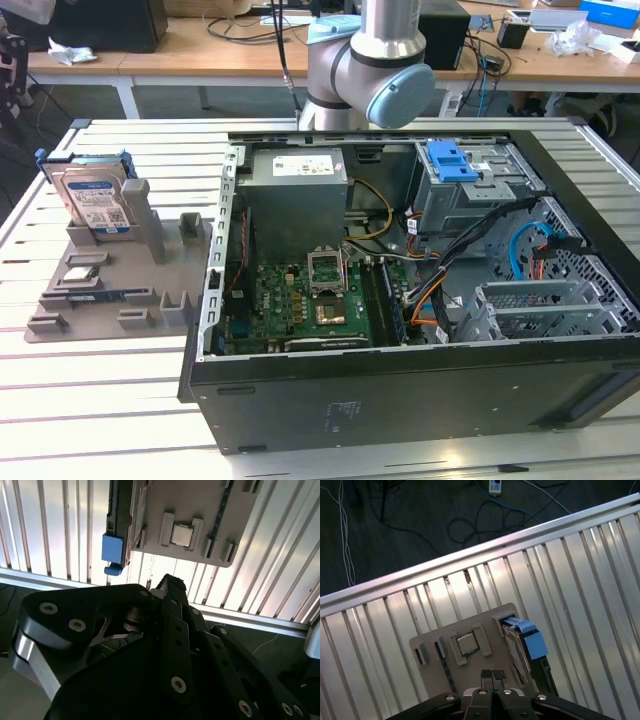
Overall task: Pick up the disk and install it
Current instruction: 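Pick up the disk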
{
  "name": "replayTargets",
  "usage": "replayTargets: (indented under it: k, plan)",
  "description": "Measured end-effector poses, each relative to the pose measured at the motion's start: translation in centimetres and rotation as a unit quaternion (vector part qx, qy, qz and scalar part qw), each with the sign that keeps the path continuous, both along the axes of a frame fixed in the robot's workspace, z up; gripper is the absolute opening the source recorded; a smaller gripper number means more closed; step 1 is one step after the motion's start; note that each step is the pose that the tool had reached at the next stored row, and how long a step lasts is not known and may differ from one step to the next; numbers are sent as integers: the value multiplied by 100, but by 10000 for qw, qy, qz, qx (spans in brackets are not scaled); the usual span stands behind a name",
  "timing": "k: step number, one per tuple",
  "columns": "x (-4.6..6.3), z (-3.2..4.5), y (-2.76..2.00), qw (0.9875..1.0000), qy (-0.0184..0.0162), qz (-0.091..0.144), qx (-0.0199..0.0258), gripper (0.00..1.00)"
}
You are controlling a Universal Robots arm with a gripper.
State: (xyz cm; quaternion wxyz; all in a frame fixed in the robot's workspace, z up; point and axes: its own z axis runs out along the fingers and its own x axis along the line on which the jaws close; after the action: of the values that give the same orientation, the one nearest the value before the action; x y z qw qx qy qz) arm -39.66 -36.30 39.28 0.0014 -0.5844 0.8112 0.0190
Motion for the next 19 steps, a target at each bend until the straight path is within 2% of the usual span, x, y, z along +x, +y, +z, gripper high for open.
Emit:
replayTargets:
  k: [8, 19]
  plan:
    - [0, 0, 0, 9996, 0, 299, 0, 10]
    - [0, 0, 0, 9972, 0, 754, 0, 10]
